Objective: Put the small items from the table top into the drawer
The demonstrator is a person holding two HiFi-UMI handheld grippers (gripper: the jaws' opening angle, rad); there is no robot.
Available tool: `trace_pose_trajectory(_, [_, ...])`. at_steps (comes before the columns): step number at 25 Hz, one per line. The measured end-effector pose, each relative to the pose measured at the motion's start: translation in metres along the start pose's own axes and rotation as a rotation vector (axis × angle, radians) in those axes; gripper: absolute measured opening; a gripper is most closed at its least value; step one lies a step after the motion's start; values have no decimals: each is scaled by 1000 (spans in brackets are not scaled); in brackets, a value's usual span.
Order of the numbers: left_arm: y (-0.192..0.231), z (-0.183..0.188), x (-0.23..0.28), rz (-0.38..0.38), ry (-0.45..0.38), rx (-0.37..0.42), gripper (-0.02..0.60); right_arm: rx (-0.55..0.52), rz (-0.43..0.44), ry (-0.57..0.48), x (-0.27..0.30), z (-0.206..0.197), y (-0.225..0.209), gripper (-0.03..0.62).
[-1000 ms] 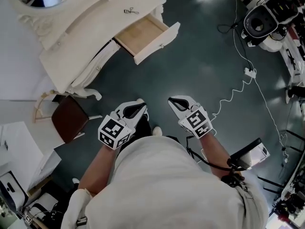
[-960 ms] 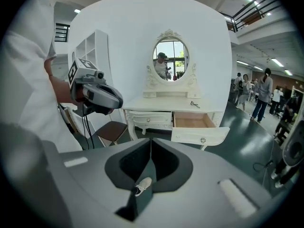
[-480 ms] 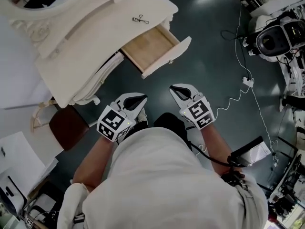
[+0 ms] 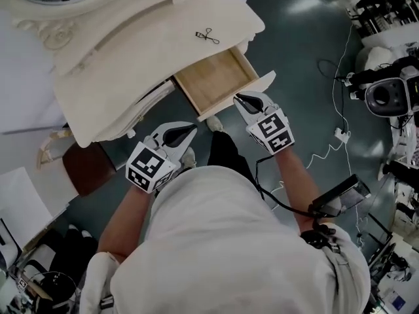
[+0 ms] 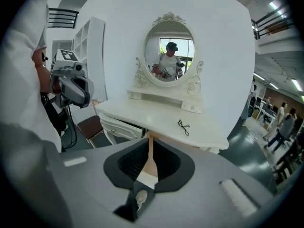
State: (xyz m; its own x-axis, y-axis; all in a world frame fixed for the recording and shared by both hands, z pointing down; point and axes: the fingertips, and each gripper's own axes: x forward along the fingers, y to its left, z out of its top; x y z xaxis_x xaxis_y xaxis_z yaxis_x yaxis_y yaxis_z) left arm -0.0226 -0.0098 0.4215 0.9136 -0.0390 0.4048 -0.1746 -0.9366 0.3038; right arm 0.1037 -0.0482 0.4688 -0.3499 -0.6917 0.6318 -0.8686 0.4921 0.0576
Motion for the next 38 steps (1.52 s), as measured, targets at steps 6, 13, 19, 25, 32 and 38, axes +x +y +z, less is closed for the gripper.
trace_pose_trajectory(6, [34,34,35,153,-35,-75,-2,-120,119,33,56,8,-76,44])
trace_pose_trajectory(13, [58,53,66,288,-56,-145,0,-246,214,50,117,20,-140,77])
trace_pose_trajectory(19, [68,62,74,410,-68,-201,-2,-320,287,75,170,23,-165,110])
trace_pose_trajectory(25, [74,61,62,509,-74,-241,-2,-337,317,103,220,26,-171,118])
trace_pose_trajectory(32, [79,46,32,614,-83,-307,-1,-383,330,163,269,24,-163,126])
trace_pose_trajectory(38, [79,39,25,638,-82,-332,0,-394,329,176,286,24,-159,84])
